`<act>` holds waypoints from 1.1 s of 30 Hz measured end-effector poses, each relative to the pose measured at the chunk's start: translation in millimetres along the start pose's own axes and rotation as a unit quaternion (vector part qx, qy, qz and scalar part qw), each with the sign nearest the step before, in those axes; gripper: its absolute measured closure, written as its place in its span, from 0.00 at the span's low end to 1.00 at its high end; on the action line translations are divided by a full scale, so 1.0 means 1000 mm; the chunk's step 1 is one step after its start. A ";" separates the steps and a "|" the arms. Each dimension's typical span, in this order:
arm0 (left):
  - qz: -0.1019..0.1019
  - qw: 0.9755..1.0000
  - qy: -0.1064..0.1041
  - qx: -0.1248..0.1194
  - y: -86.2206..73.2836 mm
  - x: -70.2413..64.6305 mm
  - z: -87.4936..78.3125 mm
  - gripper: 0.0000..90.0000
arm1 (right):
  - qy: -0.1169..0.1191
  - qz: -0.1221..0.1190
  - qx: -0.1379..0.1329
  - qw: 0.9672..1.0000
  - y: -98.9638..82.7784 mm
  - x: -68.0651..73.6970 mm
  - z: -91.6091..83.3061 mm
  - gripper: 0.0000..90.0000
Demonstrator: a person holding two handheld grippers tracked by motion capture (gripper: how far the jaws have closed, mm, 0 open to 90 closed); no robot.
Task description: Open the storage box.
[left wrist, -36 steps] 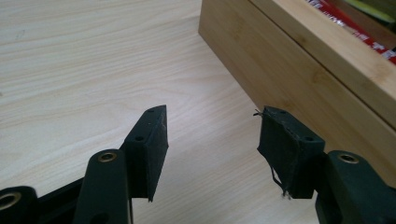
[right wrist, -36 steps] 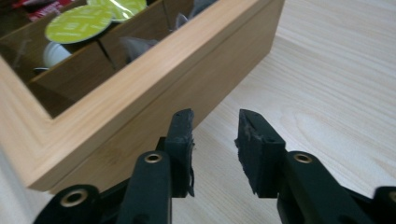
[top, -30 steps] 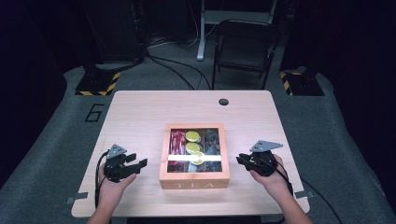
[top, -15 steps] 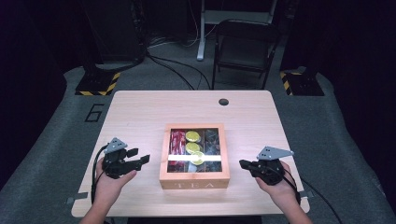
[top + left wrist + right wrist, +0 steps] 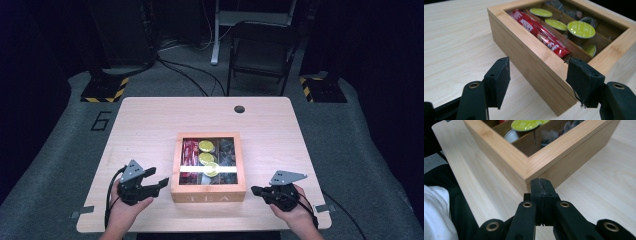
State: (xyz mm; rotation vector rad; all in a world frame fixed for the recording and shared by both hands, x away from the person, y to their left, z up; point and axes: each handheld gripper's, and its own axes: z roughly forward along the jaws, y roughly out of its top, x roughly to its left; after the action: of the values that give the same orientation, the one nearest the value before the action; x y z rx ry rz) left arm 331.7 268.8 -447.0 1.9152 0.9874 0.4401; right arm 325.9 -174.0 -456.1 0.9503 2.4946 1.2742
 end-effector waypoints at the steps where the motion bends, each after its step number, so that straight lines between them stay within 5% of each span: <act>1: 0.000 1.000 -0.001 0.002 -0.002 0.001 0.001 0.39 | 0.000 -0.004 0.010 1.000 -0.003 0.003 0.005 0.99; 23: -0.009 1.000 -0.007 0.018 -0.009 0.001 0.003 0.39 | 0.015 -0.005 0.020 1.000 -0.004 0.005 0.017 0.97; 33: -0.010 1.000 -0.007 0.007 -0.005 -0.001 -0.004 0.39 | 0.014 -0.005 0.018 1.000 -0.003 0.006 0.017 0.97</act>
State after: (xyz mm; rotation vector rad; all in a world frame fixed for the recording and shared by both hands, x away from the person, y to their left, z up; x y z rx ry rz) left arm 326.5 271.8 -449.3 1.9163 1.0022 0.4090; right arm 326.9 -160.2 -467.8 0.9339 2.5493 1.2526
